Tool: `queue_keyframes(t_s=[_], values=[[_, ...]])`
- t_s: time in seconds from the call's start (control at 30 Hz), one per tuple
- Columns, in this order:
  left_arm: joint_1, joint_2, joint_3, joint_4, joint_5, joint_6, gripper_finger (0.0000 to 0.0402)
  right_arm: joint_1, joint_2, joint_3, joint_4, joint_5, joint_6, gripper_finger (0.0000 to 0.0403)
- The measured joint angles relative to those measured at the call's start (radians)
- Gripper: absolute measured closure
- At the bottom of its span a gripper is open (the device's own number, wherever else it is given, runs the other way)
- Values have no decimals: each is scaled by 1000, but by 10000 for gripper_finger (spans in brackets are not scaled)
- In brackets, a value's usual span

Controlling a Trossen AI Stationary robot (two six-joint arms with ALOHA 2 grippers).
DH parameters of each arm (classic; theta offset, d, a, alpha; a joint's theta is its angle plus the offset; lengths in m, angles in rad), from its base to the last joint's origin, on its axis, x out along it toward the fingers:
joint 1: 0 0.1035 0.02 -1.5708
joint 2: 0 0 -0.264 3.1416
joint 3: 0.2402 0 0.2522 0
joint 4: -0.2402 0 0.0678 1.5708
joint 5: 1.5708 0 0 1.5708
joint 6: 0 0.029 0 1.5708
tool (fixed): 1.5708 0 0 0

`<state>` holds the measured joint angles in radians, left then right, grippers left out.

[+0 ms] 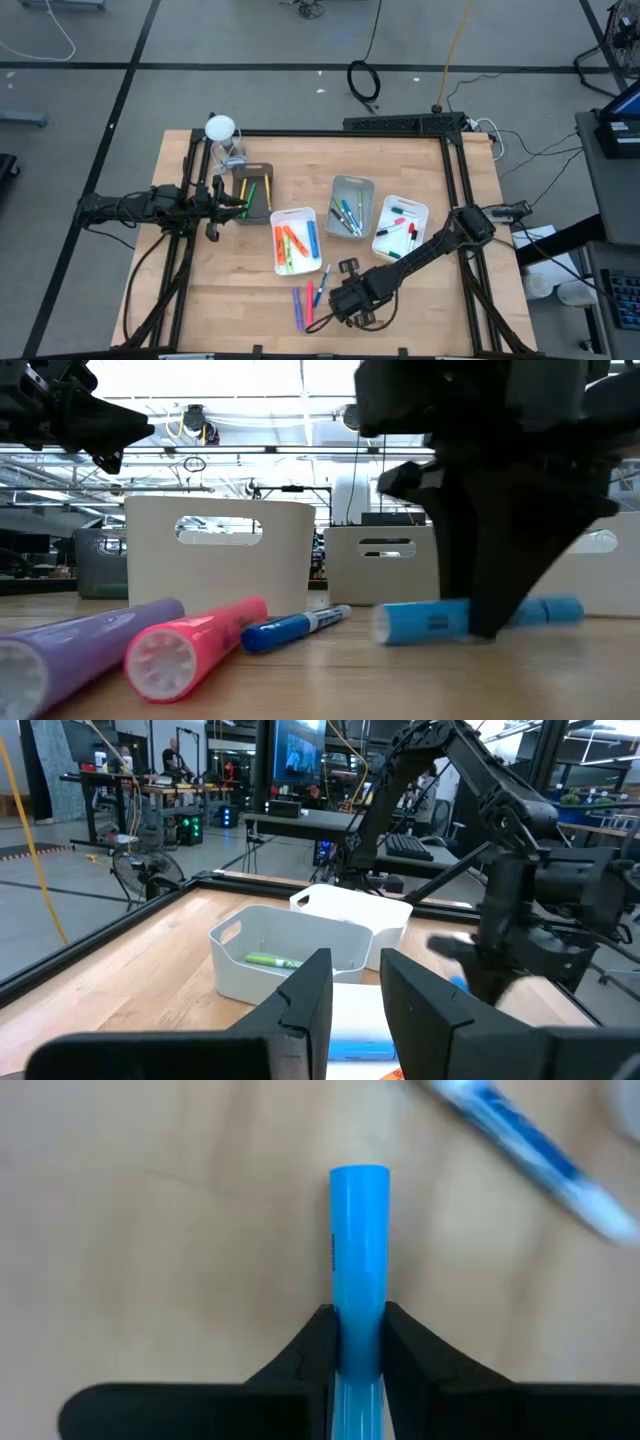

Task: Pick & Place Markers
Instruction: Put the blue highlighter into the left white bin

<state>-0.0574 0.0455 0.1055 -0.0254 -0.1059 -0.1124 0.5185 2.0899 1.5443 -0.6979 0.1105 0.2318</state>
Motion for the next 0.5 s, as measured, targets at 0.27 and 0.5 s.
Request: queue_keyframes(t_s=[0.27, 0.5], values=[[0, 0, 0, 40, 0, 0, 311, 0, -198, -17, 56, 138, 9, 361], [0, 0, 0, 236, 11, -34, 311, -14, -448, -242, 395, 286, -118, 361]])
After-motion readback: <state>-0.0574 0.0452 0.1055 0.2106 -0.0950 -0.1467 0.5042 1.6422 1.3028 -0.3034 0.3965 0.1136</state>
